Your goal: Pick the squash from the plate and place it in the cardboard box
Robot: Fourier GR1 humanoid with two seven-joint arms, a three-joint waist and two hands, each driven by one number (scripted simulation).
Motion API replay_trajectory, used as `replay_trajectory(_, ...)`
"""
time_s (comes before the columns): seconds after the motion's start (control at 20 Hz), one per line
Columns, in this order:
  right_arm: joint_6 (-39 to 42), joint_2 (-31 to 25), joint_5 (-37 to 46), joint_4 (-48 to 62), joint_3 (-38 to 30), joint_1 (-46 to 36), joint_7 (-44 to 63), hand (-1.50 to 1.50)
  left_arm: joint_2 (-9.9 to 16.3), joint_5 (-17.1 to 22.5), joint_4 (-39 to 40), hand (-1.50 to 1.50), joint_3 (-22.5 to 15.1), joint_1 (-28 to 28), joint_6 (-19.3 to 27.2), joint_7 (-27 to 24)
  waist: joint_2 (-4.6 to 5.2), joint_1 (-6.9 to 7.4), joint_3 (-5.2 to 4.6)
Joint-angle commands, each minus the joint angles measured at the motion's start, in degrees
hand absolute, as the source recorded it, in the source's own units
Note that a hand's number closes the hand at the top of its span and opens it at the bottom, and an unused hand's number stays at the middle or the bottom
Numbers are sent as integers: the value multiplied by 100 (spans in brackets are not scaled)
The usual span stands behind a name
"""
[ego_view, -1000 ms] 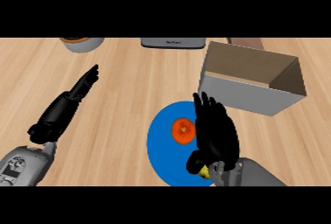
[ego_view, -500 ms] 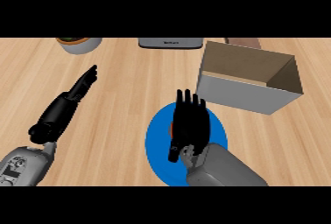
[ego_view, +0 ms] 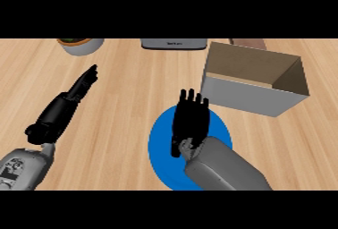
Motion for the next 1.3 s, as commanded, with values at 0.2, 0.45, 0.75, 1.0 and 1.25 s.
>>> replay_trajectory(0.2, 131, 142, -11, 487, 217, -130, 1387, -150, -179, -138, 186, 0, -5, -42, 29, -62, 13, -34, 3)
replay_trajectory(0.45, 157, 142, -199, 337, 147, -218, 1387, -150, -197, -92, 333, 0, 146, -178, -99, -18, 18, -70, 6)
replay_trajectory(0.75, -54, 143, -268, 387, 259, 103, 1299, -150, -122, -118, -261, 0, 174, 79, -156, 254, -1, -31, 12)
replay_trajectory(1.0, -241, 143, -190, 751, 411, 235, 1383, -150, -210, -238, -43, 0, 203, 226, -150, -164, 6, -6, 8)
replay_trajectory(1.25, -439, 143, -185, 843, 455, 245, 1299, -150, -292, -334, 478, 0, 285, -191, -271, -208, 30, -74, 9)
